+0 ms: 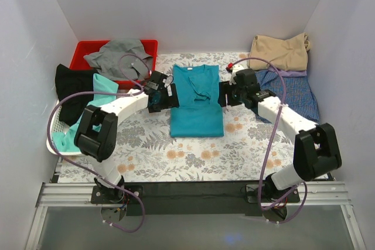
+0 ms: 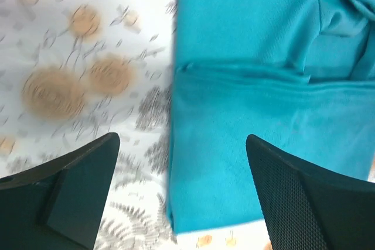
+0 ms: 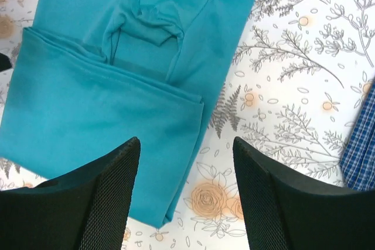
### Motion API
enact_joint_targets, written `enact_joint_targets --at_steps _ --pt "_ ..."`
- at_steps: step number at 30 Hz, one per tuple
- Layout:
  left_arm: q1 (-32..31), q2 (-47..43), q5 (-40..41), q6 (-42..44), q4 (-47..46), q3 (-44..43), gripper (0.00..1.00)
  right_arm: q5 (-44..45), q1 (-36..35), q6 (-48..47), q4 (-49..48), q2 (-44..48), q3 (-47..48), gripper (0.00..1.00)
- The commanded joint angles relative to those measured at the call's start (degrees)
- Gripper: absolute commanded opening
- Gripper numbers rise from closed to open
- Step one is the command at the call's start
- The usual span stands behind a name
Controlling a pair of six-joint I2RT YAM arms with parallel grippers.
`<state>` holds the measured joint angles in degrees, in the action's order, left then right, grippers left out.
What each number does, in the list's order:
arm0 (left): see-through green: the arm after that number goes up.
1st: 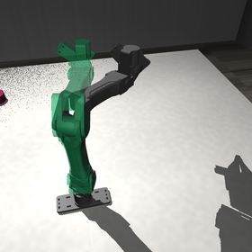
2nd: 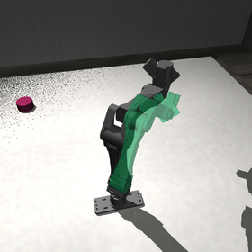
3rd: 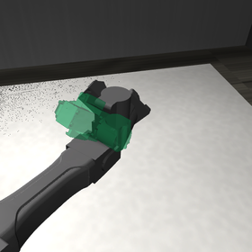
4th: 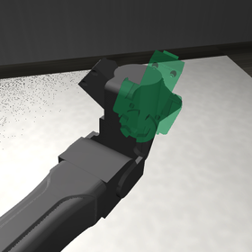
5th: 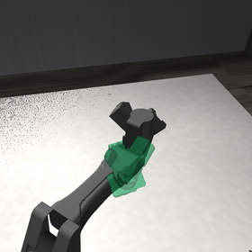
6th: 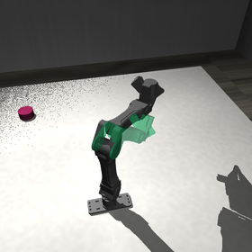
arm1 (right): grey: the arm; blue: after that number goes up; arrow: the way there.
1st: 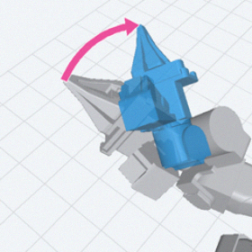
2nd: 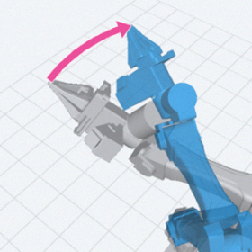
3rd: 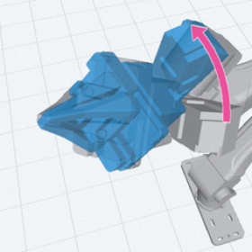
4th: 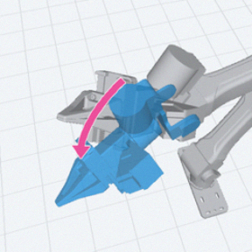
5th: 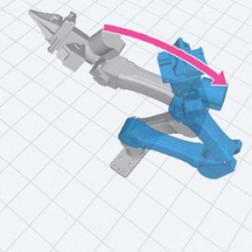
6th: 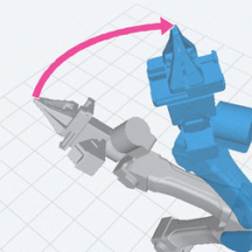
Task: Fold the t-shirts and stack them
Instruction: Fold the tshirt
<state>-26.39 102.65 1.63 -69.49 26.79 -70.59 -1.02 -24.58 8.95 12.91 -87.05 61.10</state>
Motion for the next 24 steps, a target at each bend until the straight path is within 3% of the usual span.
enact_joint_targets --at_steps 1,8,13,24 --pt "0.11 -7.98 -1.53 -2.39 0.99 4.65 0.89 -4.68 0.76 1.77 0.1 3.28 -6.95 0.71" --pt "0.2 -18.97 -14.35 -6.79 -9.18 22.58 0.89 -10.49 0.76 8.53 -3.06 11.09 -20.13 0.71" --pt "0.03 -23.02 -17.36 -8.29 -15.87 32.16 0.9 -11.99 0.76 12.31 -7.19 13.13 -25.85 0.72" --pt "0.11 -19.42 -25.52 -9.17 -29.67 37.45 0.9 -15.33 1.02 16.89 -14.83 6.28 -28.4 0.72"
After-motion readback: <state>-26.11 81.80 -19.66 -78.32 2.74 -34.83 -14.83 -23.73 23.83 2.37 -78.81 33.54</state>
